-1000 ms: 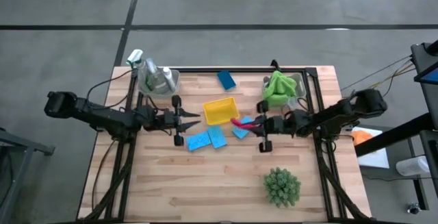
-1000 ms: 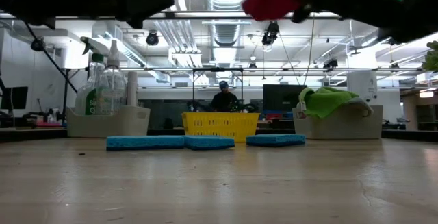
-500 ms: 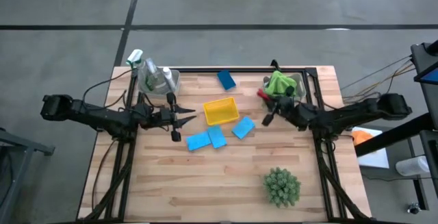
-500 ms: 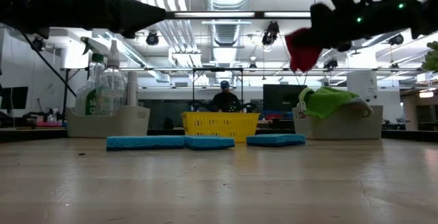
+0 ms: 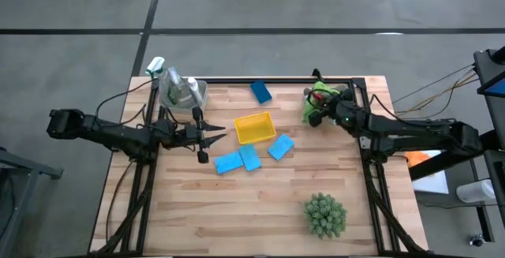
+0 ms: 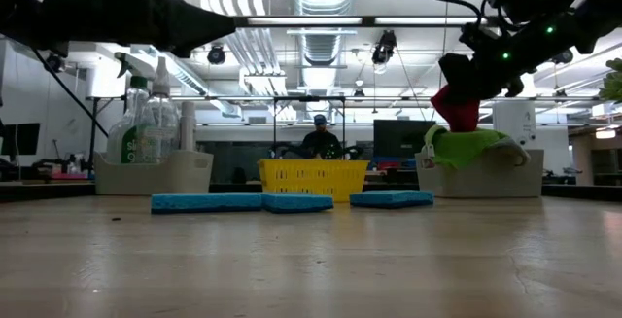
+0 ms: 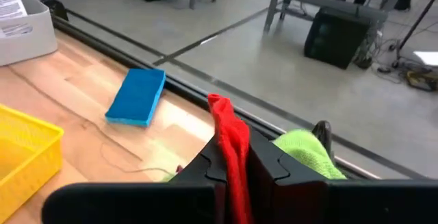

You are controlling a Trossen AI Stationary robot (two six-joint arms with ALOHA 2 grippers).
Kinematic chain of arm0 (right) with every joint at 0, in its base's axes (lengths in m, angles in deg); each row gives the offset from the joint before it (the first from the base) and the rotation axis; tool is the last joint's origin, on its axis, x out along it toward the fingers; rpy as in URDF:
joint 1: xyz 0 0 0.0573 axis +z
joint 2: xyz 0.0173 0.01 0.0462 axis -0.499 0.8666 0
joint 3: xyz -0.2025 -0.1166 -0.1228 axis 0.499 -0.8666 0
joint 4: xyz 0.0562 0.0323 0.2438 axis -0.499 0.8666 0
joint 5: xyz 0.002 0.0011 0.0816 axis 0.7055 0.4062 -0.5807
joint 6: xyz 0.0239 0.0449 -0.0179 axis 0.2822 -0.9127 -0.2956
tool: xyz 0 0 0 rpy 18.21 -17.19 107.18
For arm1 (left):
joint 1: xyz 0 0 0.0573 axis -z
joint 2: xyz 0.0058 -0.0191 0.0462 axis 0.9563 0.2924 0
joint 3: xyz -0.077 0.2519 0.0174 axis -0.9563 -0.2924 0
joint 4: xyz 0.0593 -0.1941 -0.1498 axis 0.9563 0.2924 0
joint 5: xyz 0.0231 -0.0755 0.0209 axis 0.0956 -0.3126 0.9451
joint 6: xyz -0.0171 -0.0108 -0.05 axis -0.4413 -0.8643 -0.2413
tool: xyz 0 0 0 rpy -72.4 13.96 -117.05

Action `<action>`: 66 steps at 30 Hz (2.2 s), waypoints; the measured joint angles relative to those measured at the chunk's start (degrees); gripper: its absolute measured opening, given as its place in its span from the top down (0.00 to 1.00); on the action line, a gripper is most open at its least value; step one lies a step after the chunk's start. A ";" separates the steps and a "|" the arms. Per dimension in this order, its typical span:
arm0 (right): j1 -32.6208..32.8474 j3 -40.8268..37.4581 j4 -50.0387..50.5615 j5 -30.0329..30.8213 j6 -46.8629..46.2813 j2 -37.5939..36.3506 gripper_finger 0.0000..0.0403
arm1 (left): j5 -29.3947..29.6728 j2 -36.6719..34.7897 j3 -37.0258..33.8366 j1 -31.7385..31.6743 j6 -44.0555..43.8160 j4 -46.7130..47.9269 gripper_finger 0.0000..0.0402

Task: Pick & Place Kitchen Items
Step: Put the red microfiber towel into the right gray bin

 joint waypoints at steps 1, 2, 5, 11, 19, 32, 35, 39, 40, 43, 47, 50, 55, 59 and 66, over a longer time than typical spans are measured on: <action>-0.36 0.02 0.08 -0.74 -0.19 0.13 0.96 | 0.02 0.00 0.00 0.00 -0.02 0.06 0.76; -0.48 0.02 0.21 -0.90 -0.21 0.37 0.96 | 0.01 0.00 0.00 0.00 -0.11 0.15 0.76; -0.72 0.02 0.25 -1.08 -1.31 1.10 0.96 | 0.00 0.00 0.00 0.00 -0.18 0.75 0.76; -0.98 1.31 2.96 -0.89 -6.31 2.22 0.79 | 0.00 0.00 0.00 0.00 -0.17 1.21 0.76; -0.96 4.42 4.82 -0.71 -5.53 2.69 0.34 | 0.00 0.00 0.00 0.00 -0.17 1.78 0.76; -0.96 14.58 23.24 1.41 -7.80 3.47 0.18 | 0.00 0.00 0.00 0.00 -0.17 2.08 0.76; -0.96 14.91 24.67 -0.64 -8.95 4.23 0.18 | -0.02 0.00 0.00 0.00 -0.17 2.10 0.76; -0.99 14.91 26.65 -2.29 -10.41 6.44 0.18 | -0.02 0.00 0.00 0.00 -0.18 2.09 0.76; -1.15 14.91 27.34 -2.13 -10.90 7.32 0.18 | -0.02 0.00 0.00 -0.02 -0.17 2.08 0.76; -2.39 14.91 30.07 -1.79 -12.06 10.41 0.18 | -0.02 0.00 0.00 -0.01 -0.20 2.08 0.76; -4.29 14.88 31.68 -0.64 -13.40 15.06 0.18 | -0.02 0.00 0.00 0.00 -0.20 2.08 0.76; -5.61 14.90 31.60 -0.64 -13.48 18.37 0.18 | -0.02 0.00 0.00 -0.02 -0.20 2.08 0.76; -7.60 15.39 30.86 -2.02 -14.19 24.10 0.18 | -0.02 0.00 0.00 0.00 -0.20 2.08 0.76; -8.00 15.63 31.73 -2.68 -14.89 26.76 0.18 | -0.02 0.00 0.00 -0.02 -0.22 2.10 0.76; -7.16 18.73 31.73 -2.15 -14.65 20.85 0.18 | -0.04 0.00 0.00 -0.04 -0.37 2.19 0.76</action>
